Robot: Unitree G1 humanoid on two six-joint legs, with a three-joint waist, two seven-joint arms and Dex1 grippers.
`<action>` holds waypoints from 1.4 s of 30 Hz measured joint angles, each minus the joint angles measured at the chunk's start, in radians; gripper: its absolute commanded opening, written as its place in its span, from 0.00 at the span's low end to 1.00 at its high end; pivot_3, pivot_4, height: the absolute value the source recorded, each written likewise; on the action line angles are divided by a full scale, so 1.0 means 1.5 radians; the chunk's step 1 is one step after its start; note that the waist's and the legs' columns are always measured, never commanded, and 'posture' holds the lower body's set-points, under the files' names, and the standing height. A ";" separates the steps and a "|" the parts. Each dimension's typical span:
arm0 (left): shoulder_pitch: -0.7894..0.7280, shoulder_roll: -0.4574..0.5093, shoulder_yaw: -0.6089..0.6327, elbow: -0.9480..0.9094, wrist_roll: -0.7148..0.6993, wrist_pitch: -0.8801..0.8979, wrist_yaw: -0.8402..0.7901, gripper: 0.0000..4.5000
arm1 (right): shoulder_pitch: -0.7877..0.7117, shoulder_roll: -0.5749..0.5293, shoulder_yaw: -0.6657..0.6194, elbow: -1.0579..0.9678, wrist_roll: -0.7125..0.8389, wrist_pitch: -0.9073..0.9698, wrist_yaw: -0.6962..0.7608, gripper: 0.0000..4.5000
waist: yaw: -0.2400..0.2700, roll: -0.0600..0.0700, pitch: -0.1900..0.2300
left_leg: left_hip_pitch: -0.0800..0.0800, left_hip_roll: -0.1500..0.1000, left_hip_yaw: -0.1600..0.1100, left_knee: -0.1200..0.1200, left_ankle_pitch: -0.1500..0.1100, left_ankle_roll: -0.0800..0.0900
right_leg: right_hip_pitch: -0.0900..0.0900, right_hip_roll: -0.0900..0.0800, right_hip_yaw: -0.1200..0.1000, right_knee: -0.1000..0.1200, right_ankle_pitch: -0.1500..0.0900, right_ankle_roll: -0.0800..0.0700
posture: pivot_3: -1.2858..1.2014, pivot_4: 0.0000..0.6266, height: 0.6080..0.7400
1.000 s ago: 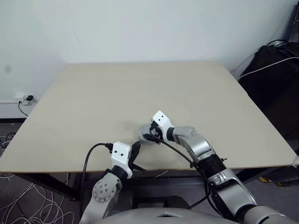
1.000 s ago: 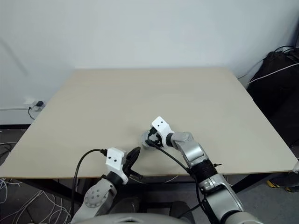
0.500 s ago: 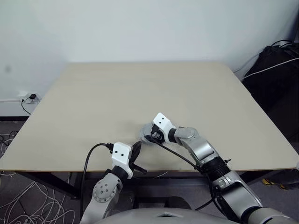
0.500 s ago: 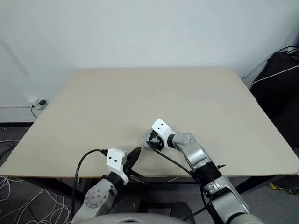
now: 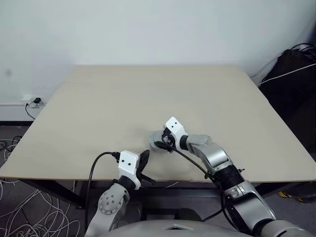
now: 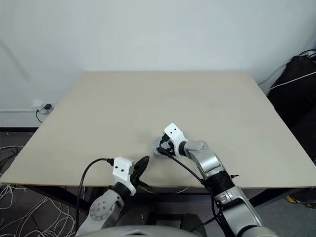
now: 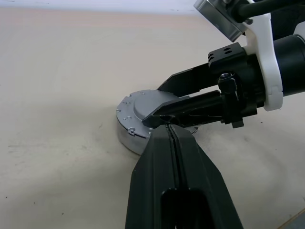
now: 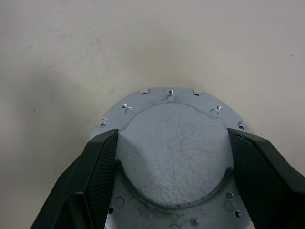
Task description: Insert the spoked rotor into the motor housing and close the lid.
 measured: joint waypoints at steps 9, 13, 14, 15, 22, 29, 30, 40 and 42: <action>0.000 0.000 -0.002 0.000 0.000 0.000 0.000 0.00 | 0.028 -0.033 0.008 -0.031 -0.003 -0.039 0.022 0.71 | 0.005 0.001 0.001 | -0.002 -0.004 0.001 0.000 0.000 0.001 | -0.001 -0.005 -0.001 0.000 -0.001 0.002 | 0.52 0.00 1.00; -0.005 0.000 -0.002 0.000 0.000 0.000 0.000 0.00 | 0.039 -0.033 0.006 -0.039 0.000 -0.058 0.033 0.71 | 0.003 -0.001 0.000 | -0.002 -0.005 0.000 -0.001 -0.001 0.002 | -0.002 -0.004 0.000 -0.001 -0.002 0.002 | 0.52 0.00 1.00; -0.006 0.000 -0.002 0.000 0.000 0.000 0.000 0.00 | 0.041 -0.033 0.006 -0.039 0.000 -0.065 0.034 0.71 | 0.003 -0.002 0.001 | -0.002 -0.005 0.000 -0.001 -0.001 0.002 | -0.002 -0.004 0.000 -0.001 -0.002 0.001 | 0.52 0.00 1.00; -0.007 0.000 -0.003 0.001 0.000 0.000 0.000 0.00 | 0.044 -0.033 0.006 -0.037 0.000 -0.074 0.035 0.71 | 0.003 -0.003 0.001 | -0.002 -0.005 0.000 -0.001 -0.001 0.002 | -0.002 -0.004 0.000 -0.001 -0.002 0.001 | 0.52 0.00 1.00; -0.007 0.000 -0.006 0.010 0.000 0.000 0.000 0.00 | 0.049 -0.033 0.003 -0.012 -0.001 -0.133 0.035 0.71 | 0.002 -0.006 0.003 | -0.002 -0.005 0.000 -0.001 -0.001 0.002 | -0.002 -0.004 0.000 0.000 -0.004 0.005 | 0.52 0.00 1.00; -0.008 0.000 -0.007 0.013 0.000 0.000 0.000 0.00 | 0.037 -0.033 0.017 -0.006 -0.013 -0.128 0.036 0.71 | -0.001 -0.006 0.003 | -0.001 -0.005 0.000 -0.001 -0.001 0.002 | -0.002 -0.004 0.000 0.000 -0.003 0.005 | 0.52 0.00 1.00; -0.008 0.000 -0.008 0.013 0.000 0.000 0.000 0.00 | 0.033 -0.033 0.018 -0.007 -0.015 -0.120 0.037 0.71 | -0.001 -0.005 0.003 | -0.001 -0.005 0.000 -0.001 -0.001 0.002 | -0.002 -0.004 0.000 0.000 -0.003 0.005 | 0.52 0.00 1.00; -0.007 -0.001 -0.011 0.015 0.000 0.000 0.002 0.00 | -0.011 -0.037 0.044 -0.014 -0.029 -0.039 0.046 0.71 | -0.001 -0.004 0.001 | 0.000 -0.005 0.000 -0.001 -0.001 0.002 | 0.000 -0.005 0.000 0.000 -0.003 0.005 | 0.52 0.00 1.00; -0.006 -0.002 -0.011 0.015 0.000 0.000 0.004 0.00 | -0.011 -0.040 0.046 -0.018 -0.029 -0.036 0.047 0.71 | 0.000 -0.004 0.001 | 0.000 -0.005 0.000 -0.001 -0.001 0.002 | 0.000 -0.005 0.000 0.000 -0.003 0.005 | 0.52 0.00 1.00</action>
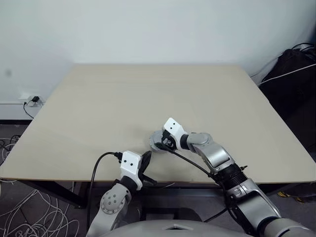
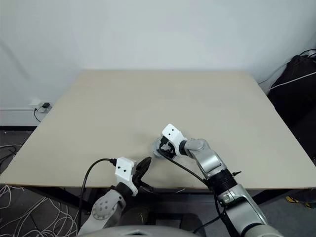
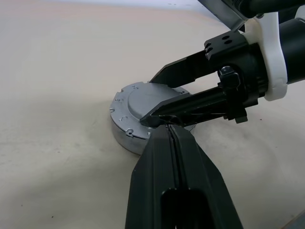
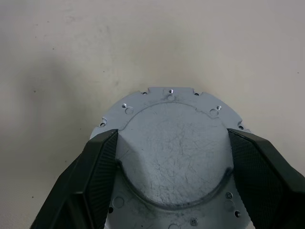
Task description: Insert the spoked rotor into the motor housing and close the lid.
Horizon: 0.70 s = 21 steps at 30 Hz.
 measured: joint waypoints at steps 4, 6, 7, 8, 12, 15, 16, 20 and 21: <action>0.001 0.000 0.000 0.000 0.000 0.000 0.002 0.00 | 0.017 -0.014 -0.001 -0.009 0.000 -0.026 0.001 0.71 | 0.005 0.000 0.000 | 0.000 -0.001 0.000 0.000 0.000 0.000 | 0.000 -0.001 0.000 0.000 0.000 0.000 | 0.52 0.00 1.00; 0.003 0.000 0.000 0.000 0.000 0.000 0.005 0.00 | 0.034 -0.021 -0.005 -0.017 -0.001 -0.051 0.000 0.71 | 0.009 0.000 0.000 | -0.001 -0.002 0.000 0.000 0.000 0.000 | 0.000 -0.002 -0.001 -0.001 0.000 0.000 | 0.52 0.00 1.00; 0.004 0.000 0.000 0.000 0.000 0.000 0.005 0.00 | 0.042 -0.023 -0.008 -0.020 -0.001 -0.064 -0.001 0.71 | 0.009 0.000 0.000 | -0.001 -0.002 0.000 0.000 0.000 0.001 | 0.000 -0.002 -0.001 -0.001 0.000 0.000 | 0.52 0.00 1.00; 0.005 0.000 0.000 0.000 0.000 0.000 0.006 0.00 | 0.051 -0.026 -0.010 -0.023 -0.001 -0.078 -0.002 0.71 | 0.010 0.000 0.000 | -0.001 -0.003 0.000 0.000 -0.001 0.001 | 0.000 -0.003 -0.001 -0.001 -0.001 0.000 | 0.52 0.00 1.00; 0.006 0.001 -0.001 0.000 -0.001 0.000 0.005 0.00 | 0.063 -0.037 -0.008 -0.033 -0.004 -0.102 0.001 0.71 | 0.011 0.000 0.000 | -0.002 -0.004 0.000 0.000 -0.001 0.002 | 0.000 -0.003 -0.001 -0.002 0.000 -0.001 | 0.52 0.00 1.00; 0.006 0.002 -0.001 0.000 -0.001 0.000 0.005 0.00 | 0.080 -0.046 -0.022 -0.051 0.006 -0.093 0.014 0.71 | 0.018 0.000 0.000 | -0.002 -0.004 0.000 0.001 -0.002 0.003 | 0.000 -0.004 -0.001 -0.003 0.000 -0.001 | 0.52 0.00 1.00; 0.006 0.002 -0.001 0.000 -0.001 0.000 0.005 0.00 | 0.085 -0.050 -0.029 -0.057 0.011 -0.087 0.019 0.71 | 0.020 0.000 0.000 | -0.002 -0.004 0.000 0.001 -0.002 0.003 | 0.000 -0.003 -0.001 -0.004 0.000 -0.001 | 0.52 0.00 1.00; 0.006 0.001 -0.001 0.000 -0.001 0.000 0.005 0.00 | 0.087 -0.057 -0.032 -0.068 0.012 -0.067 0.026 0.71 | 0.026 0.000 -0.001 | -0.002 -0.004 0.000 0.000 -0.003 0.005 | 0.001 -0.003 -0.002 -0.006 0.000 -0.001 | 0.52 0.00 1.00; 0.006 0.001 -0.001 0.000 -0.001 0.000 0.005 0.00 | 0.087 -0.059 -0.033 -0.070 0.012 -0.063 0.027 0.71 | 0.027 0.000 -0.001 | -0.002 -0.004 0.000 0.000 -0.003 0.005 | 0.002 -0.003 -0.002 -0.007 0.000 -0.001 | 0.52 0.00 1.00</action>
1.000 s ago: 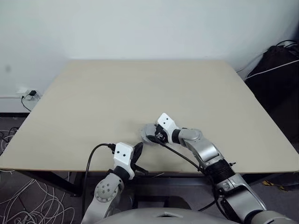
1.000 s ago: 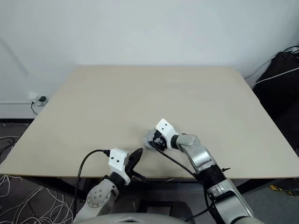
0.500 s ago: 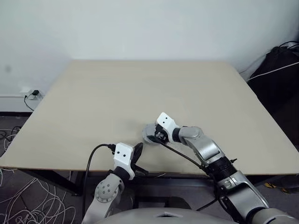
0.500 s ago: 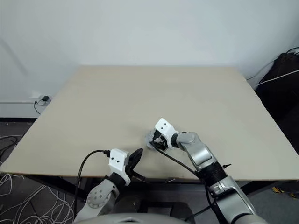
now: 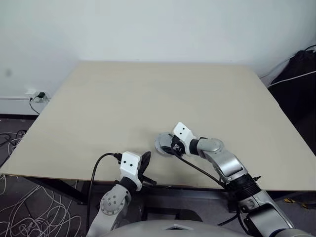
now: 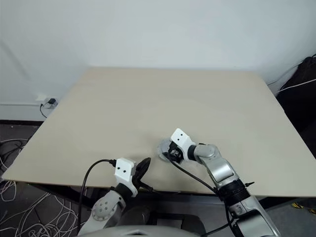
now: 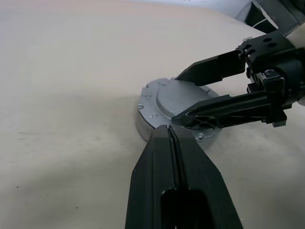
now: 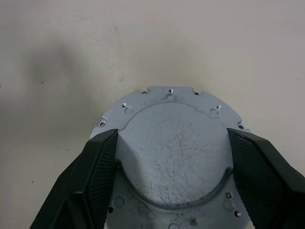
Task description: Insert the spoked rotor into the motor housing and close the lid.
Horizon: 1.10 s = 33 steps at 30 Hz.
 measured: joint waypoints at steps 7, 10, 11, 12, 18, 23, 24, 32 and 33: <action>0.000 0.000 0.000 0.000 -0.003 0.000 0.000 0.00 | -0.001 -0.004 -0.004 -0.016 0.000 0.041 -0.001 0.71 | 0.006 0.000 -0.002 | 0.000 0.000 0.000 0.000 -0.001 0.001 | 0.001 -0.001 0.000 -0.002 0.001 0.001 | 0.52 0.00 1.00; 0.000 0.000 0.000 0.000 -0.003 0.000 0.000 0.00 | -0.007 -0.001 -0.001 -0.018 0.000 0.067 -0.007 0.71 | 0.010 -0.001 -0.006 | 0.000 0.000 0.000 0.000 -0.001 0.001 | 0.002 -0.001 0.000 -0.002 0.001 0.001 | 0.52 0.00 1.00; 0.000 0.000 0.000 0.000 -0.003 0.000 0.000 0.00 | -0.008 0.005 -0.003 -0.018 0.000 0.079 -0.013 0.71 | 0.010 -0.001 -0.007 | 0.001 0.000 0.000 0.000 -0.001 0.001 | 0.002 -0.001 0.000 -0.002 0.001 0.001 | 0.52 0.00 1.00; 0.000 0.000 0.000 0.000 -0.003 0.000 0.000 0.00 | -0.008 0.014 -0.008 -0.017 0.001 0.092 -0.020 0.71 | 0.010 -0.002 -0.008 | 0.001 0.000 0.000 0.000 -0.001 0.001 | 0.002 -0.001 0.000 -0.002 0.001 0.001 | 0.52 0.00 1.00; 0.000 0.000 -0.001 0.000 -0.003 0.000 0.000 0.00 | -0.005 0.057 -0.036 -0.010 0.013 0.131 -0.071 0.71 | 0.005 -0.002 -0.009 | 0.003 0.000 0.000 0.000 -0.001 0.001 | 0.004 -0.001 0.001 -0.001 0.002 0.005 | 0.52 0.00 1.00; 0.001 0.000 -0.001 0.000 -0.003 0.000 0.000 0.00 | 0.026 0.059 -0.058 -0.009 0.028 0.084 -0.071 0.71 | 0.005 -0.001 -0.008 | 0.002 0.000 0.002 0.001 -0.001 0.001 | 0.003 -0.002 0.001 -0.002 0.003 0.005 | 0.52 0.00 1.00; 0.001 0.000 -0.001 0.000 -0.004 0.000 0.000 0.00 | 0.031 0.059 -0.058 -0.011 0.029 0.069 -0.068 0.71 | 0.003 -0.001 -0.008 | 0.002 0.000 0.002 0.001 -0.001 0.001 | 0.003 -0.002 0.001 -0.002 0.003 0.006 | 0.52 0.00 1.00; 0.000 0.000 -0.001 0.000 -0.005 0.000 -0.001 0.00 | 0.081 0.055 -0.066 -0.025 0.035 -0.031 -0.055 0.71 | 0.003 -0.002 -0.008 | 0.000 0.000 0.002 0.000 -0.002 0.002 | -0.001 0.001 0.003 -0.003 0.003 0.002 | 0.52 0.00 1.00; 0.000 0.000 -0.001 0.000 -0.005 0.000 -0.001 0.00 | 0.084 0.054 -0.067 -0.025 0.037 -0.038 -0.055 0.71 | 0.003 -0.002 -0.007 | -0.001 0.000 0.002 0.000 -0.002 0.002 | -0.002 0.001 0.003 -0.003 0.003 0.001 | 0.52 0.00 1.00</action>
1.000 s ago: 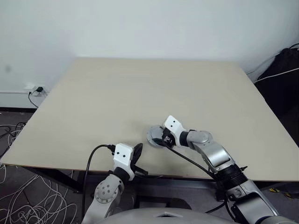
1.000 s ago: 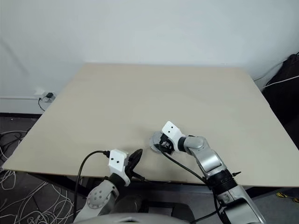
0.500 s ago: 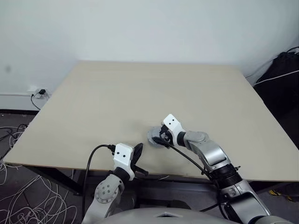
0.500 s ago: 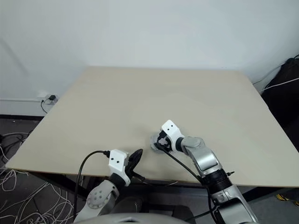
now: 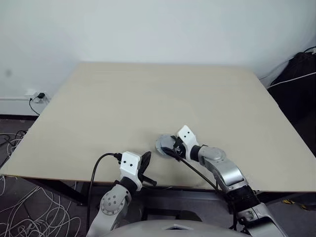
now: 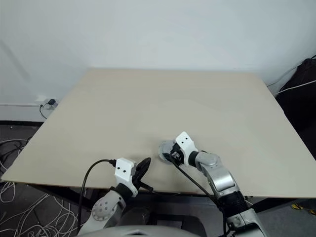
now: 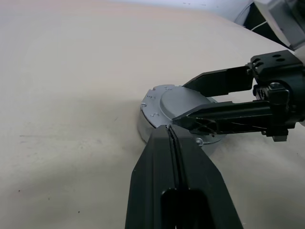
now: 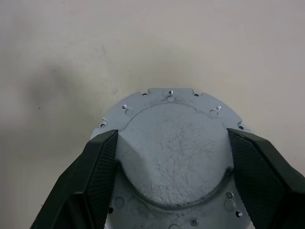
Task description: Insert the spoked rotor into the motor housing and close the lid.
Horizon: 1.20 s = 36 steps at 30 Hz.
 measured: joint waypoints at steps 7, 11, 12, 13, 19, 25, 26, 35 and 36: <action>0.000 0.000 0.000 0.000 0.000 0.000 -0.005 0.00 | 0.010 -0.010 -0.011 0.001 0.004 -0.023 0.010 0.71 | -0.001 0.000 0.001 | 0.000 0.000 0.000 0.001 0.000 0.000 | 0.000 0.000 0.000 0.000 0.000 0.000 | 0.52 0.00 1.00; -0.001 0.000 0.000 0.000 0.000 0.000 -0.008 0.00 | 0.010 -0.013 -0.011 0.008 0.001 -0.040 0.015 0.71 | -0.003 0.000 0.001 | 0.000 0.000 0.000 0.001 0.000 0.000 | 0.000 0.000 0.000 0.000 0.000 0.000 | 0.52 0.00 1.00; -0.001 -0.001 0.000 0.000 0.000 0.000 -0.008 0.00 | 0.010 -0.015 -0.010 0.010 0.000 -0.048 0.018 0.71 | -0.003 0.000 0.001 | 0.000 0.000 0.000 0.001 0.000 0.000 | 0.000 0.001 0.000 0.000 0.000 0.000 | 0.52 0.00 1.00; -0.001 -0.001 0.000 0.000 0.000 0.000 -0.008 0.00 | 0.010 -0.018 -0.010 0.011 -0.002 -0.056 0.024 0.71 | -0.004 0.000 0.001 | 0.000 0.000 0.000 0.001 0.000 0.000 | 0.000 0.001 0.000 0.000 0.000 0.000 | 0.52 0.00 1.00; -0.001 -0.001 0.000 0.002 0.000 0.000 -0.008 0.00 | 0.010 -0.026 -0.007 0.020 -0.011 -0.070 0.039 0.71 | -0.004 0.000 0.001 | 0.000 0.000 0.000 0.001 0.000 0.000 | 0.000 0.001 0.001 0.001 0.000 0.000 | 0.52 0.00 1.00; -0.001 -0.001 0.000 0.003 0.000 0.000 -0.008 0.00 | -0.001 -0.015 -0.006 0.032 -0.020 -0.071 0.037 0.71 | -0.006 0.000 0.001 | 0.001 0.000 0.000 0.002 0.000 0.000 | 0.000 0.002 0.001 0.001 0.000 0.000 | 0.52 0.00 1.00; -0.001 -0.001 0.000 0.003 0.000 0.000 -0.008 0.00 | -0.005 -0.013 -0.006 0.037 -0.022 -0.071 0.036 0.71 | -0.008 0.000 0.001 | 0.001 0.000 0.000 0.002 0.000 0.000 | 0.000 0.002 0.001 0.001 0.000 0.000 | 0.52 0.00 1.00; -0.002 -0.002 -0.001 0.004 0.000 0.000 -0.008 0.00 | -0.039 -0.002 0.009 0.052 -0.033 -0.034 0.032 0.71 | -0.021 0.000 0.001 | 0.001 0.000 0.000 0.004 0.000 0.000 | 0.000 0.002 0.001 0.004 0.000 0.000 | 0.52 0.00 1.00; -0.002 -0.002 -0.001 0.004 0.000 0.000 -0.008 0.00 | -0.042 -0.002 0.010 0.052 -0.035 -0.027 0.032 0.71 | -0.022 0.000 0.001 | 0.002 0.000 0.000 0.004 0.000 0.000 | 0.001 0.002 0.002 0.004 0.000 0.000 | 0.52 0.00 1.00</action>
